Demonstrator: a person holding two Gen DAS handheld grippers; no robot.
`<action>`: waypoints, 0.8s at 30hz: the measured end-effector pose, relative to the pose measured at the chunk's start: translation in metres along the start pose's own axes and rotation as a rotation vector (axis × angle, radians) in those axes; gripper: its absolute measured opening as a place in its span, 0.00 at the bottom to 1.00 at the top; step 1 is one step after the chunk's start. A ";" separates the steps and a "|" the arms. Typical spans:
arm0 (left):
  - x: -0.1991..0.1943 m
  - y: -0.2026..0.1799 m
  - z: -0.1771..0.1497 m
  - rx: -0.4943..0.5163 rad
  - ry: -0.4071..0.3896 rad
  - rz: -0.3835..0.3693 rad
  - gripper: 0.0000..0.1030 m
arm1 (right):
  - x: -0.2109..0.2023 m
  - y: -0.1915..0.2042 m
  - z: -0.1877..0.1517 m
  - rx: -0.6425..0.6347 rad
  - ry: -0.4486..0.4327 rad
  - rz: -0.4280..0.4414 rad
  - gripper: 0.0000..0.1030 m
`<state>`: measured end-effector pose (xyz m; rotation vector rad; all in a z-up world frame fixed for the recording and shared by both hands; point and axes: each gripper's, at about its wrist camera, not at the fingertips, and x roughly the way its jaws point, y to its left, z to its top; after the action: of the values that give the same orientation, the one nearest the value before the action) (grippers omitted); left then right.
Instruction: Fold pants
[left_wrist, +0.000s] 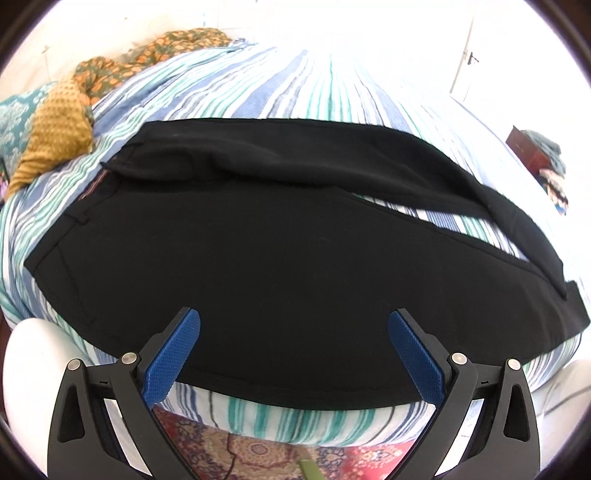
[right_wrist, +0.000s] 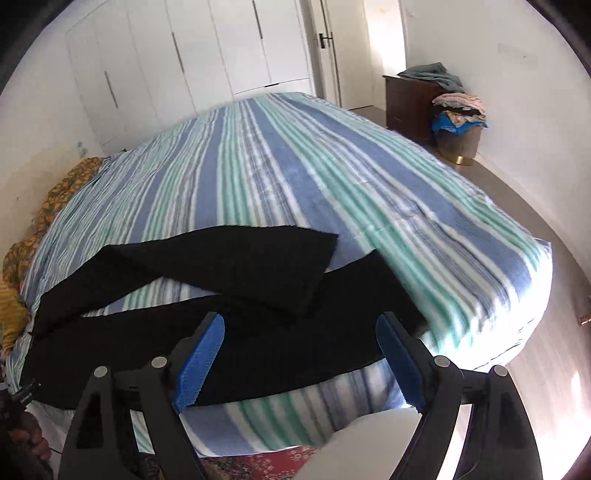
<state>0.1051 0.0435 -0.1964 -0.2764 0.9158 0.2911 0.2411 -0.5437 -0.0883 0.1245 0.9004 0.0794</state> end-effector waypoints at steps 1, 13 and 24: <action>-0.002 0.004 0.000 -0.009 -0.016 0.000 0.99 | 0.006 0.017 -0.007 -0.020 0.013 0.014 0.86; -0.007 0.012 -0.005 -0.030 -0.030 -0.031 0.99 | 0.012 0.147 -0.057 -0.203 -0.099 0.030 0.92; -0.006 0.004 -0.006 0.005 -0.016 -0.025 0.99 | -0.006 0.154 -0.077 -0.307 -0.196 0.016 1.00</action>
<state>0.0959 0.0442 -0.1949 -0.2799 0.8970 0.2675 0.1746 -0.3867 -0.1091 -0.1445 0.6821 0.2158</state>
